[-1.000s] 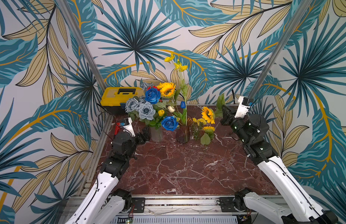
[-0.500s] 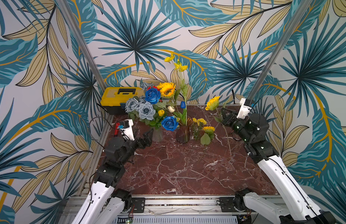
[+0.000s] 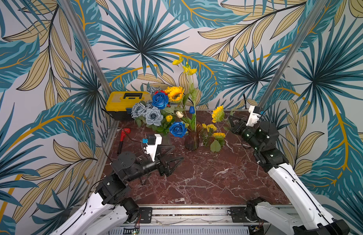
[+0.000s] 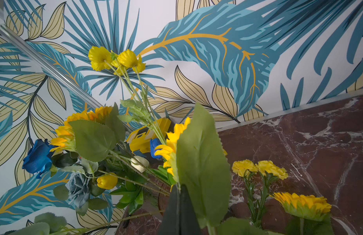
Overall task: Pick out yellow flowers from the vase
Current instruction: Pick up the flower from the vase.
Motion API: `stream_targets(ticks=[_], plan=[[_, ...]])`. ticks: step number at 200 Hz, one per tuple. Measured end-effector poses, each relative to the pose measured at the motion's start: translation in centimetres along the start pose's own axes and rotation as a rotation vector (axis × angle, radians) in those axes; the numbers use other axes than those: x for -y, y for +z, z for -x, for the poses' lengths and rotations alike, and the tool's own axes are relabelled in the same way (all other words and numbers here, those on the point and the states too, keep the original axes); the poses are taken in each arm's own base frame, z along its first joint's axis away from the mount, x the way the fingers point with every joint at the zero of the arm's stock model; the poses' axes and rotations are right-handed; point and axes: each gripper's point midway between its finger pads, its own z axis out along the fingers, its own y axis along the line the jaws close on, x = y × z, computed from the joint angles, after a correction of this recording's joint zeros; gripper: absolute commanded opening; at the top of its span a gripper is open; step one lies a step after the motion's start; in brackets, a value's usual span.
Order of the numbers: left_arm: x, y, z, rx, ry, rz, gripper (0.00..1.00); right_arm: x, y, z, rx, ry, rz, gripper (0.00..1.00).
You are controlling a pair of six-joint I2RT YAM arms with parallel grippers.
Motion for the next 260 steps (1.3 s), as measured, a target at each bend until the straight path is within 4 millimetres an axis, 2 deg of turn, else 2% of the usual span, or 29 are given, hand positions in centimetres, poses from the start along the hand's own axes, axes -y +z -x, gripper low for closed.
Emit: stream_targets(ticks=[14,34,41,46,56,69,95,113,134,155,172,187,203,223,240,260], plan=[[2.6,2.4,-0.6,-0.053,0.05,-0.079,0.91,-0.1,-0.2,0.2,0.008,-0.005,0.001,0.0],[5.5,6.6,-3.9,-0.172,0.119,-0.156,0.94,-0.1,-0.3,0.5,0.022,-0.007,-0.002,0.0],[6.2,8.2,-5.4,-0.221,0.138,-0.167,0.94,-0.1,-0.4,0.6,0.025,-0.007,-0.004,0.0],[6.6,9.2,-6.5,-0.256,0.15,-0.176,1.0,0.0,-0.4,0.6,0.026,-0.007,-0.005,0.0],[7.2,11.0,-8.4,-0.319,0.169,-0.189,0.99,0.1,-0.4,0.8,0.03,-0.007,-0.011,0.0],[7.4,12.8,-9.4,-0.353,0.174,-0.186,0.99,0.3,-0.4,1.0,0.04,-0.01,-0.019,0.0],[7.5,14.6,-7.5,-0.265,0.173,-0.164,0.99,0.7,-0.7,1.5,0.07,-0.012,-0.038,0.0],[7.6,15.5,-5.1,-0.177,0.165,-0.129,0.99,1.1,-1.3,2.2,0.101,-0.008,-0.059,0.0],[7.6,17.4,-2.2,-0.081,0.152,-0.081,0.99,1.2,-1.9,3.2,0.139,0.003,-0.062,0.0],[6.4,19.7,-1.4,-0.038,0.147,-0.02,0.99,0.9,-2.2,3.8,0.163,0.028,-0.05,0.0],[4.6,21.4,-2.7,-0.061,0.11,0.021,0.99,0.8,-2.2,4.1,0.17,0.051,-0.043,0.0],[2.0,22.5,-4.1,-0.092,0.052,0.065,0.99,0.8,-2.3,4.3,0.174,0.072,-0.037,0.0],[-0.7,23.0,-4.8,-0.105,-0.015,0.102,0.99,0.4,-2.5,5.0,0.186,0.086,-0.026,0.0],[-3.2,23.2,-4.8,-0.099,-0.087,0.133,0.99,-0.6,-3.0,6.0,0.202,0.096,0.005,0.0],[-4.2,23.5,-4.2,-0.077,-0.136,0.128,0.99,-1.7,-3.4,6.8,0.212,0.102,0.043,0.0],[-4.6,24.1,-3.9,-0.068,-0.173,0.103,0.99,-2.7,-3.7,7.1,0.213,0.12,0.088,0.0]])
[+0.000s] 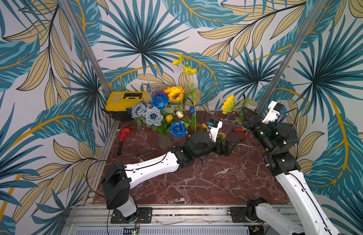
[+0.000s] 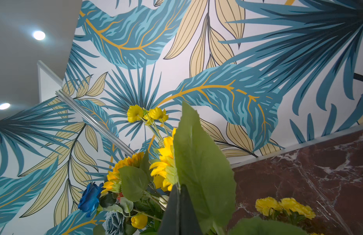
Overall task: Pick out yellow flowers from the vase
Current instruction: Pick up the flower from the vase.
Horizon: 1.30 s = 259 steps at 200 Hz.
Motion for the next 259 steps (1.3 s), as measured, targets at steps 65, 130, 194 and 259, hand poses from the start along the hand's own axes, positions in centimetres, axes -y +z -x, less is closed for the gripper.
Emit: stream_targets(ticks=[65,130,194,259], plan=[[2.1,1.3,0.5,0.007,-0.079,-0.183,0.99,-0.6,0.8,-0.6,-0.024,0.103,0.086,0.0],[-0.5,1.0,4.9,0.148,-0.119,-0.166,0.99,0.3,1.7,-2.8,-0.087,0.215,0.119,0.0],[-4.8,3.3,3.8,0.135,-0.177,-0.098,0.99,-0.9,1.0,-3.1,-0.106,0.263,0.194,0.0],[-3.3,3.3,5.4,0.17,-0.166,-0.164,0.99,0.2,1.0,-4.4,-0.131,0.321,0.185,0.0]])
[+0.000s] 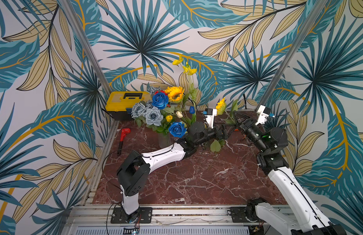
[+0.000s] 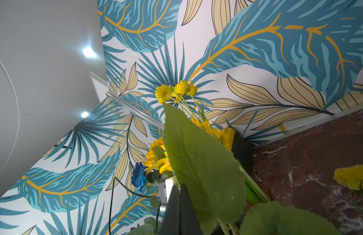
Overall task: Pick out yellow flowers from the vase
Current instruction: Pick up the flower from the vase.
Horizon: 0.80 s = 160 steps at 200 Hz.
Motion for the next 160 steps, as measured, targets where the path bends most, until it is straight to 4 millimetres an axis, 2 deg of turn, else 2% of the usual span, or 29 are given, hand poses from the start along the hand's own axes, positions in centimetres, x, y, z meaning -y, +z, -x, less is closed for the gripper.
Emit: stream_targets(ticks=[45,70,127,160], plan=[[0.4,0.0,0.3,0.007,0.004,-0.017,1.0,-0.6,0.0,0.0,-0.004,0.033,0.029,0.0],[0.6,0.0,0.7,0.012,0.007,-0.022,0.96,-0.7,-0.1,-0.3,-0.017,0.057,0.046,0.0],[0.3,-0.1,1.4,0.02,0.014,-0.024,0.74,0.2,-0.1,-1.4,-0.059,0.097,0.032,0.0],[0.6,-0.1,1.3,0.012,0.02,-0.04,0.57,0.3,-0.1,-1.6,-0.072,0.1,0.029,0.0]])
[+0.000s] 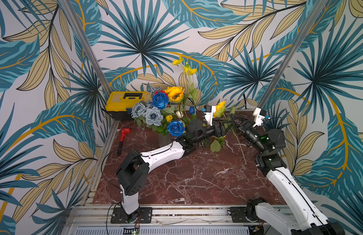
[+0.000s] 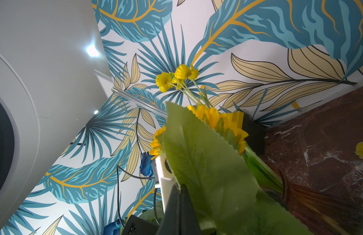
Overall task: Pick out yellow flowers from the vase
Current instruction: Pick up the flower from the vase.
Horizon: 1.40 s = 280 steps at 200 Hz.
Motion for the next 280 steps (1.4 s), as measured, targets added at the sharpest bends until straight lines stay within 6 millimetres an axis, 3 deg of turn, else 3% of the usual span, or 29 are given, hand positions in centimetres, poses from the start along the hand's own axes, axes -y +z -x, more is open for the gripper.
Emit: stream_targets(ticks=[60,100,110,125,147,204,280], plan=[[0.2,0.0,0.0,-0.006,0.013,-0.012,0.37,0.1,0.1,-0.3,-0.019,0.003,0.0,0.0],[0.2,0.0,0.0,-0.005,0.031,-0.012,0.33,0.3,0.0,-0.5,-0.027,-0.014,-0.008,0.01],[0.2,0.0,0.0,-0.005,0.038,-0.011,0.31,0.4,-0.1,-0.6,-0.028,-0.02,-0.014,0.16],[0.1,-0.1,0.1,-0.004,0.053,-0.011,0.27,0.5,-0.3,-0.6,-0.025,-0.036,-0.027,0.53],[-0.1,-0.1,0.0,-0.015,0.084,-0.009,0.23,-0.2,-1.2,-0.3,0.004,-0.092,-0.038,0.71],[-0.4,-0.7,0.5,-0.033,0.122,-0.029,0.16,0.3,-3.8,0.4,0.071,-0.246,-0.162,0.74],[-0.1,0.0,-0.8,-0.128,0.114,-0.066,0.12,2.5,-4.5,0.5,0.076,-0.289,-0.269,0.75]])
